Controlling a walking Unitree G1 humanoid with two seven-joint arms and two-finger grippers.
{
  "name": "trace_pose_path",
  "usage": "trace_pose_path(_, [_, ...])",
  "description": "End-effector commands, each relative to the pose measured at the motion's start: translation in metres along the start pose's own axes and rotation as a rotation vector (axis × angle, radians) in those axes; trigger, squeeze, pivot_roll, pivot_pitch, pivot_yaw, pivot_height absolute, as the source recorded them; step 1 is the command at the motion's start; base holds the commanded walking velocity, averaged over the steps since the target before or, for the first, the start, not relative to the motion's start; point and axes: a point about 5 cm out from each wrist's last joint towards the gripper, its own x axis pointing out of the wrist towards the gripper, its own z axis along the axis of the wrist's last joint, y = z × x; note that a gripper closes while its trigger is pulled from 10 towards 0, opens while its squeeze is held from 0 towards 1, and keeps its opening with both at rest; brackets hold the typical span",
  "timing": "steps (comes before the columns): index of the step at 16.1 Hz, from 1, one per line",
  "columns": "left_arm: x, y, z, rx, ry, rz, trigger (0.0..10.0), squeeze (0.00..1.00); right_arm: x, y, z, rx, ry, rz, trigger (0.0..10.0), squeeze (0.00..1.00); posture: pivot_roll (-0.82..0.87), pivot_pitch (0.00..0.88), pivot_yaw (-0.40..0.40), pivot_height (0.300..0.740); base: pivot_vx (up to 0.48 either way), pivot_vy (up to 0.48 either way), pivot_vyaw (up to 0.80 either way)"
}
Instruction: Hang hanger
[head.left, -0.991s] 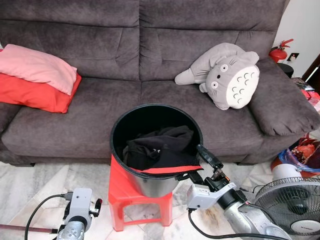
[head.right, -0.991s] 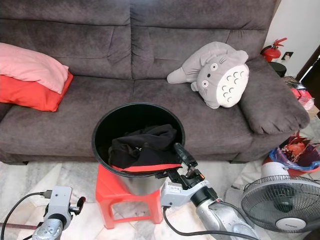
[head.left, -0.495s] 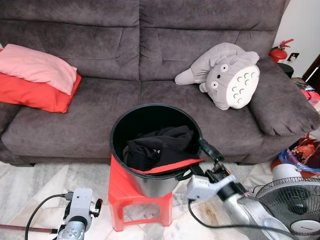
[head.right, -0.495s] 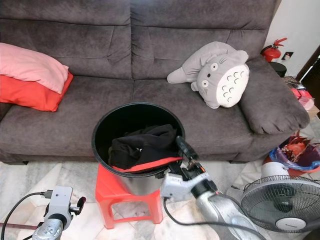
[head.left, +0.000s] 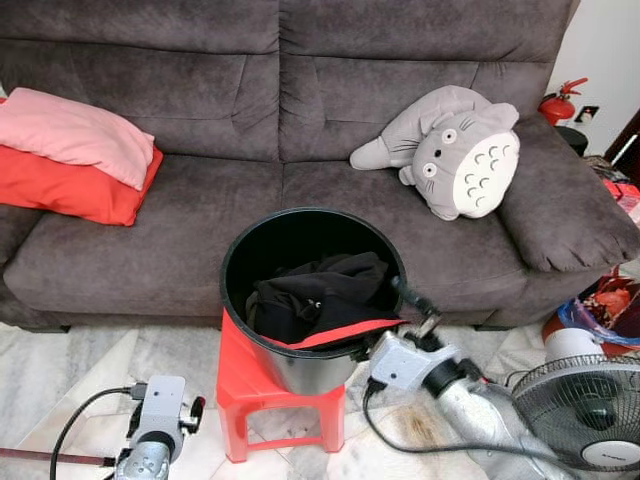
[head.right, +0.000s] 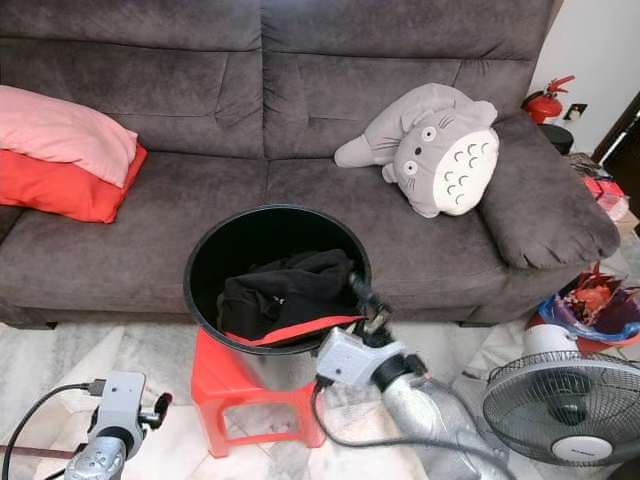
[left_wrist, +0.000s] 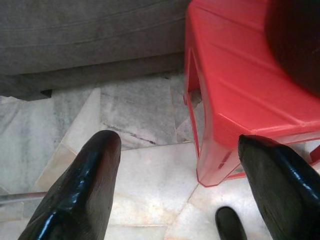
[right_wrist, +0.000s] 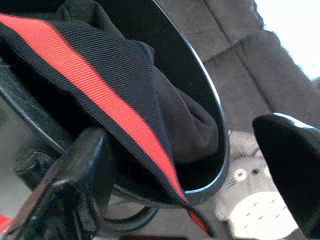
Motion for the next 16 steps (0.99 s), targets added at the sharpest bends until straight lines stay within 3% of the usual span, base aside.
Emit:
trace_pose_path(1, [-0.002, 0.001, -0.004, 0.002, 0.016, -0.002, 10.0, 0.0, -0.006, 0.01, -0.004, 0.045, 0.031, 0.081, 10.0, 0.0, -0.07, 0.164, -0.003, 0.74, 0.0, 0.0, 0.0])
trace_pose_path(4, [-0.001, 0.0, -0.003, 0.003, 0.015, -0.007, 10.0, 0.0, -0.009, 0.006, -0.012, 0.03, 0.063, 0.128, 9.6, 0.0, -0.08, 0.161, -0.002, 0.74, 0.0, 0.0, 0.0])
trace_pose_path(5, [-0.001, -0.001, -0.003, 0.003, 0.015, -0.008, 10.0, 0.0, -0.008, 0.001, -0.016, 0.016, 0.085, 0.115, 2.7, 0.0, -0.08, 0.157, -0.002, 0.74, 0.0, 0.0, 0.0])
trace_pose_path(6, [-0.001, -0.002, -0.003, 0.001, 0.014, -0.009, 10.0, 0.0, -0.008, -0.002, -0.018, 0.002, 0.089, 0.127, 0.0, 0.0, -0.08, 0.155, -0.003, 0.74, 0.0, 0.0, 0.0])
trace_pose_path(12, [-0.001, -0.003, -0.003, -0.002, 0.014, -0.008, 10.0, 0.0, -0.007, -0.015, -0.034, -0.088, 0.14, 0.202, 0.0, 0.0, -0.08, 0.154, -0.008, 0.74, 0.0, 0.0, 0.0])
trace_pose_path(16, [-0.001, -0.003, -0.003, -0.002, 0.014, -0.006, 10.0, 0.0, -0.003, -0.021, -0.035, -0.096, 0.142, 0.209, 0.0, 0.0, -0.07, 0.159, -0.007, 0.74, 0.0, 0.0, 0.0])
